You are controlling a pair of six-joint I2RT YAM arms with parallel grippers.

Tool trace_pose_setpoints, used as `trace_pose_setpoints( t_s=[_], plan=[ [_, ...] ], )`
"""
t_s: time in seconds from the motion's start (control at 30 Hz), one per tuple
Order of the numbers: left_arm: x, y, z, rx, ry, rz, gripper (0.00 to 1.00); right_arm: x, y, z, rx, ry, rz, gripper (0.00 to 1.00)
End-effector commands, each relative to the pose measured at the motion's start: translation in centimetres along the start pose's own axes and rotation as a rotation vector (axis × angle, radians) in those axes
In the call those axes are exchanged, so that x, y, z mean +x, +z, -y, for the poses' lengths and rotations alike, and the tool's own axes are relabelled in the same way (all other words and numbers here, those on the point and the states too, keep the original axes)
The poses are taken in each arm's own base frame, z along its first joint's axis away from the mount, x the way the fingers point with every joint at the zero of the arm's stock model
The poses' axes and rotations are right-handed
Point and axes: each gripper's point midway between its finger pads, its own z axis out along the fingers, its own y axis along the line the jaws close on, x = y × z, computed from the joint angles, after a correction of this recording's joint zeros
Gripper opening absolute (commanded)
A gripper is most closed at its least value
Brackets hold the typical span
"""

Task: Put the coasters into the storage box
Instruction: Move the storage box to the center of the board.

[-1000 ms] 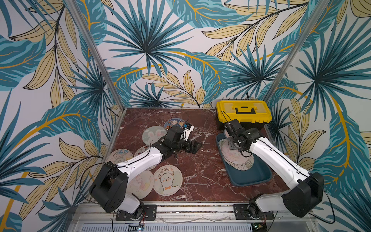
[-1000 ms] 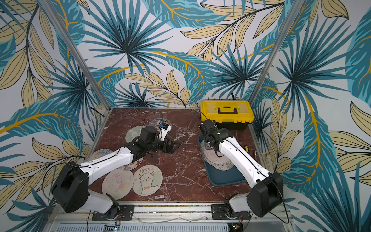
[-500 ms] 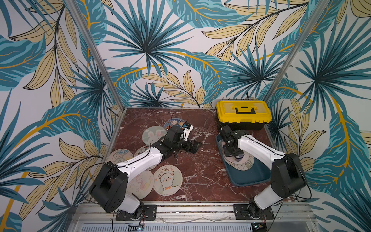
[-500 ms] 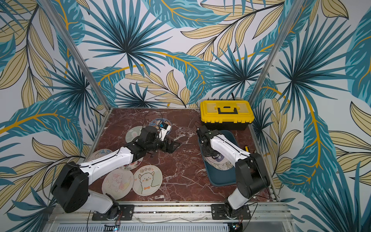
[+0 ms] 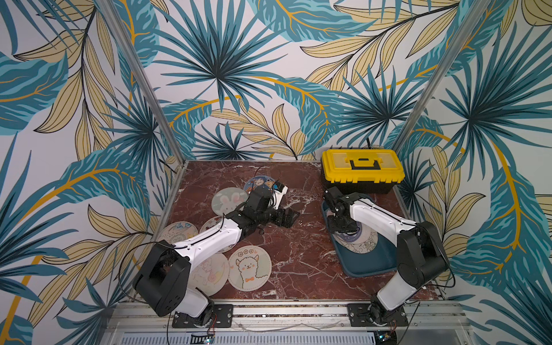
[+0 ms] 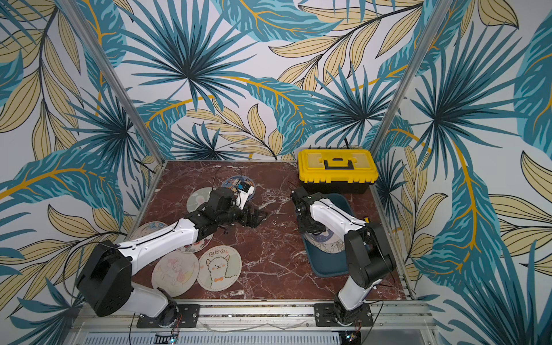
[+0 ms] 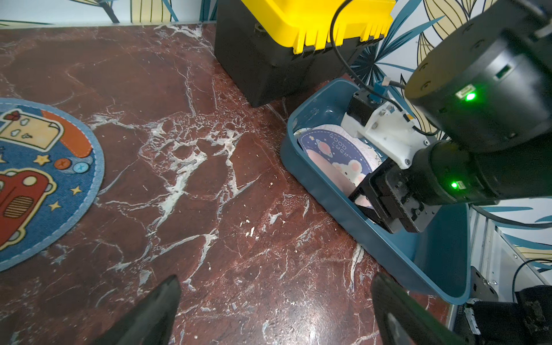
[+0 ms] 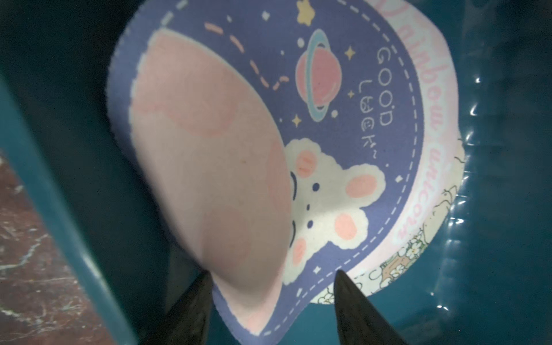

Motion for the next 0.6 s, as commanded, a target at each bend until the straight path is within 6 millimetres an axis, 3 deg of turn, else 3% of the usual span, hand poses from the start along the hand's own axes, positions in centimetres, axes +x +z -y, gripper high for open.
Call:
trace_pose_setpoints(
  t_s=[0.0,0.17,0.57],
  plan=[
    [-1.1,-0.2,0.3,-0.002,0.03,0.031,1.0,-0.4,0.4,-1.0,-0.036,0.005,-0.013,0.7],
    [-1.1,-0.4,-0.5,-0.05,0.031,0.042,1.0,-1.1,0.2,-2.4,-0.108,-0.001,0.006,0.71],
    [-1.2,-0.5,-1.4,-0.094,0.036,0.051,1.0,-4.8,-0.8,-9.0,-0.367,-0.031,0.082,0.73]
  ],
)
